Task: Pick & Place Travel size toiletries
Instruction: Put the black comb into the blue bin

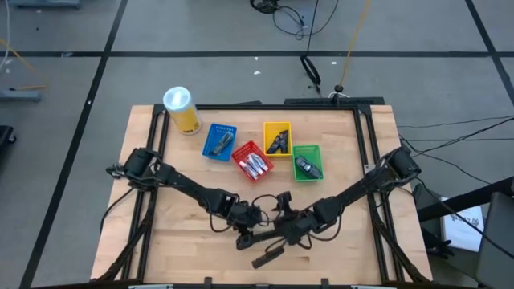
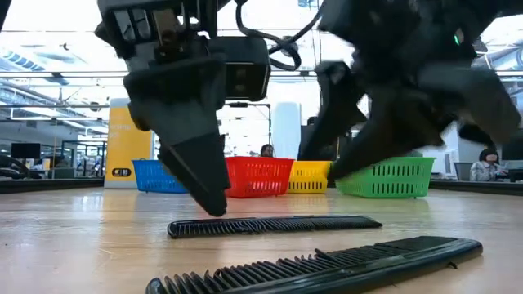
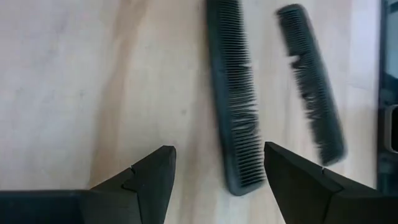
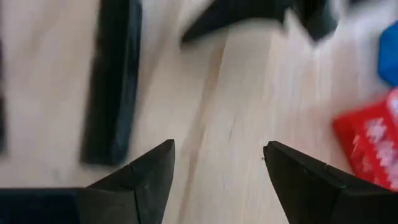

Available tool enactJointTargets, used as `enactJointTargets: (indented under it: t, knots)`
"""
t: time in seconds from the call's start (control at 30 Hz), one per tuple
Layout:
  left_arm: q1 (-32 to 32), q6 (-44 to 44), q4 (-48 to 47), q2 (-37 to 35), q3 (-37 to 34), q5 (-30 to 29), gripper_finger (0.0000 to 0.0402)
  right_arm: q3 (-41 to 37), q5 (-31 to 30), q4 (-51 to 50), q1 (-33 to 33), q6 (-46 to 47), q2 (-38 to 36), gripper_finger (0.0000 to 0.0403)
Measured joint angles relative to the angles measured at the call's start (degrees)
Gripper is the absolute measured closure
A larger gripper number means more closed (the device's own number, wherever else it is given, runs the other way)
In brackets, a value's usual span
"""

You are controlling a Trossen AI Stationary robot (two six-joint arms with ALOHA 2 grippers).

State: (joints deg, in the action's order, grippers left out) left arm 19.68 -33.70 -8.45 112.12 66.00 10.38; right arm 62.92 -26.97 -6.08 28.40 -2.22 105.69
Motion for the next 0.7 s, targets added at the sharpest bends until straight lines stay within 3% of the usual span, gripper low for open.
enactJointTargets:
  t: [0.17,0.43,0.7]
  knots:
    - [-0.13,0.11,1.05,0.88,0.03,-0.02,0.0158,2.33,0.45,3.47,1.62,-0.12,-0.11,0.0160]
    - [-0.18,-0.96,3.69,3.95,0.27,0.74,0.0158,2.40,8.91,12.54,1.69,0.37,6.90,0.0160]
    - [-1.06,-2.83,5.90,4.57,0.20,-1.52,0.0158,2.49,9.26,14.88,1.99,2.27,9.53,0.0161]
